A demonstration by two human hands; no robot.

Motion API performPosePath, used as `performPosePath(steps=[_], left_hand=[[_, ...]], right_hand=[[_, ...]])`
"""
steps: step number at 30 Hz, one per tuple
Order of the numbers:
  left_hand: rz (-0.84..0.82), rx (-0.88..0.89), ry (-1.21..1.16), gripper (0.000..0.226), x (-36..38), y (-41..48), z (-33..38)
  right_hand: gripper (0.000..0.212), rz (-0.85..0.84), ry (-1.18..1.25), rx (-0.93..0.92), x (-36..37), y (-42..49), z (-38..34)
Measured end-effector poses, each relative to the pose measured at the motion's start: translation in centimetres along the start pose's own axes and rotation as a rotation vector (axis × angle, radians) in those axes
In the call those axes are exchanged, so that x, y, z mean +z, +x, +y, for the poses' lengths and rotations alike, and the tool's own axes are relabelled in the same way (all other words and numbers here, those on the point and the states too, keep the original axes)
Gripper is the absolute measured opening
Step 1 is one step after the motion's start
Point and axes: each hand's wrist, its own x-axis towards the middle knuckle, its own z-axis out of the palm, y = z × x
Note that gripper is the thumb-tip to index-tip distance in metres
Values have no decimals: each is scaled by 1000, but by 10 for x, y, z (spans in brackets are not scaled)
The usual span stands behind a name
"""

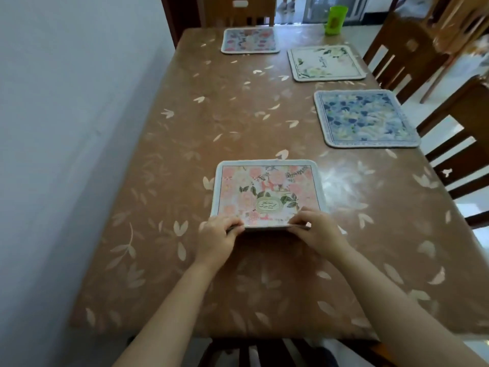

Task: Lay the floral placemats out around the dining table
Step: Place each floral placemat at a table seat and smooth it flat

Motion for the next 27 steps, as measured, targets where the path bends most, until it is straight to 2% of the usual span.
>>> performPosePath(steps=[5,11,19,27], left_hand=[[-138,-14,53,6,28,-39,-28],[-93,37,106,9,38,-57,-35],[-138,35,127,8,20,-72,-50],[-114,39,111,12,11,-96,-62]], right_hand=[[7,-182,39,139,40,-32,27],[8,-88,30,60,52,-45,26],[9,-108,25,16,69,-58,15],[11,-115,3,-77,84,-74,7]])
